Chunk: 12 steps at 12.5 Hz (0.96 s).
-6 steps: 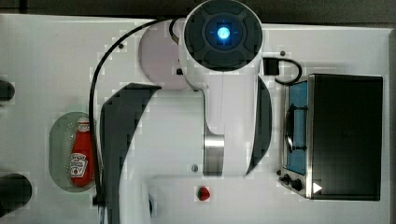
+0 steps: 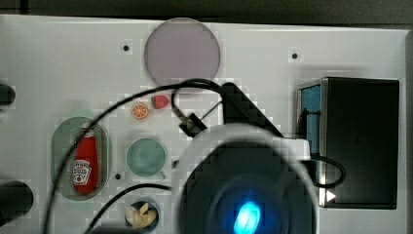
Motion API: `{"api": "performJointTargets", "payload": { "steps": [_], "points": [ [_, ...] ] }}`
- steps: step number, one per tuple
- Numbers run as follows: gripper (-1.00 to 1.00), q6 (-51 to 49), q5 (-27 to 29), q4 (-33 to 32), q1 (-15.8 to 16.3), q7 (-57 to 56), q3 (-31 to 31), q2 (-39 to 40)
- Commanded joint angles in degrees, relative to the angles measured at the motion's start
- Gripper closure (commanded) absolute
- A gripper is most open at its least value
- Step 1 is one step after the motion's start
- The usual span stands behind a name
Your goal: Pick ketchup from strainer and place it on the table
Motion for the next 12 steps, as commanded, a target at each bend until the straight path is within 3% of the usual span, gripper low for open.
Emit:
{"api": "performJointTargets", "payload": {
  "steps": [1, 12],
  "points": [
    [-1.0, 1.7, 0.7, -0.2, 1.6, 2.6, 6.6, 5.0],
    [-1.0, 17.5, 0.2, -1.6, 4.1, 2.7, 33.8, 20.9]
  ]
}}
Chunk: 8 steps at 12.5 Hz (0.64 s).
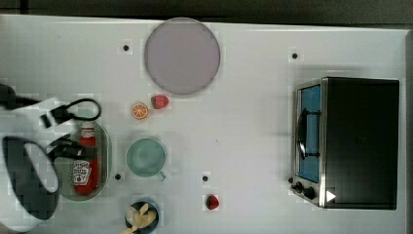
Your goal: Pick ketchup from strainer and place it on the table
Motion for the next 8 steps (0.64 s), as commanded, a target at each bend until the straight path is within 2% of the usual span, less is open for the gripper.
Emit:
{"api": "performJointTargets", "payload": {
  "steps": [1, 3, 8],
  "points": [
    [-1.0, 3.0, -0.3, -0.7, 0.7, 2.3, 3.5, 0.7],
    [-1.0, 6.4, -1.8, -3.0, 1.2, 2.3, 5.2, 3.9],
    [-1.0, 20.2, -10.7, -10.1, 2.7, 4.3, 5.5, 11.4]
  ]
}}
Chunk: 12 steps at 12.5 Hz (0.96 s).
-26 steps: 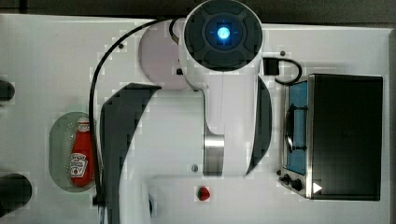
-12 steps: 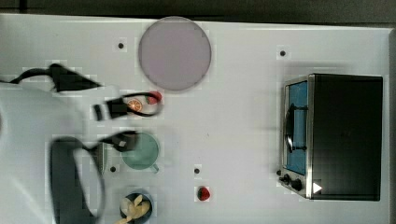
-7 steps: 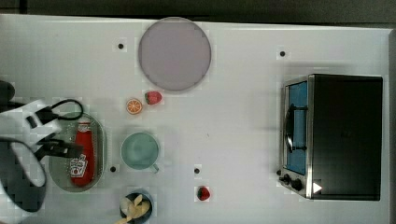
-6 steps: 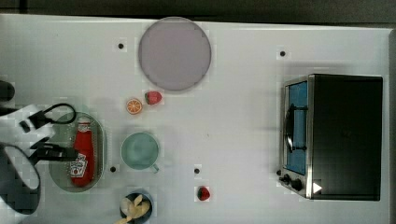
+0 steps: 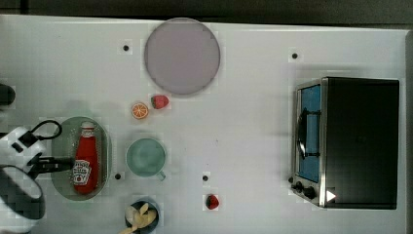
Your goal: Pick ketchup from strainer and place it on the table
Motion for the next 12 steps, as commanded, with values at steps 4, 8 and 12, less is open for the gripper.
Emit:
{"api": "performJointTargets", "payload": {
  "steps": [4, 8, 12],
  "points": [
    [-1.0, 13.8, -7.0, -5.4, -1.0, 7.3, -1.7, 10.8],
    [-1.0, 19.7, -15.2, -5.3, 0.3, 15.1, -3.2, 18.5],
    [-1.0, 24.0, -22.5, -4.8, 2.0, 21.4, -5.2, 23.3]
  ]
}}
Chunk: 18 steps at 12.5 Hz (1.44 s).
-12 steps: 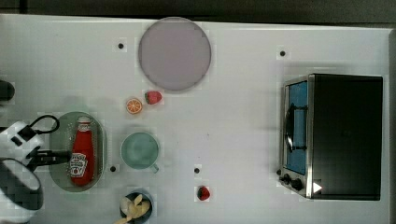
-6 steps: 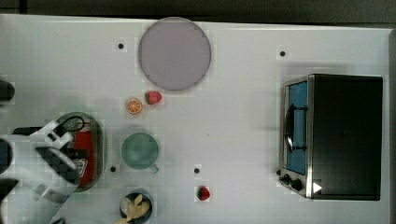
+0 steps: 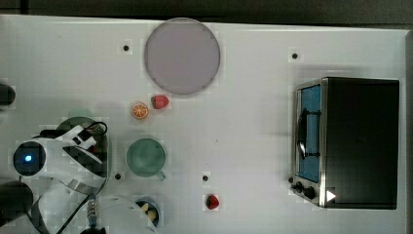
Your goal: Pick ketchup from strainer and place it on the table
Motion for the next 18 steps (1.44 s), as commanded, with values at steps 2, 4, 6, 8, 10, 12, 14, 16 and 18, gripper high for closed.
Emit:
{"api": "performJointTargets", "payload": {
  "steps": [2, 4, 6, 8, 10, 12, 14, 16, 18],
  "points": [
    [-0.91, 2.6, -0.5, 1.0, 2.7, 7.8, -0.3, 1.2],
    [-0.43, 2.5, -1.4, 1.1, 3.4, 7.8, -1.1, 1.3],
    [-0.13, 2.3, -1.3, 1.1, 3.2, 7.8, -0.7, 0.3],
    [-0.13, 1.9, 0.2, 0.4, 1.8, 7.8, 1.4, -2.6],
    [-0.13, 1.3, 6.9, -0.1, -1.5, 7.6, 6.2, -6.6],
    [-0.13, -3.2, 15.3, 0.7, -5.5, 6.0, 11.8, -10.3],
    [-0.13, -11.2, 21.4, 3.6, -9.3, 1.7, 16.2, -12.7],
    [-0.13, -19.8, 23.9, 8.0, -12.2, -3.8, 18.4, -14.0],
    [-0.13, -26.8, 23.9, 12.5, -14.3, -7.9, 18.4, -14.8]
  ]
}}
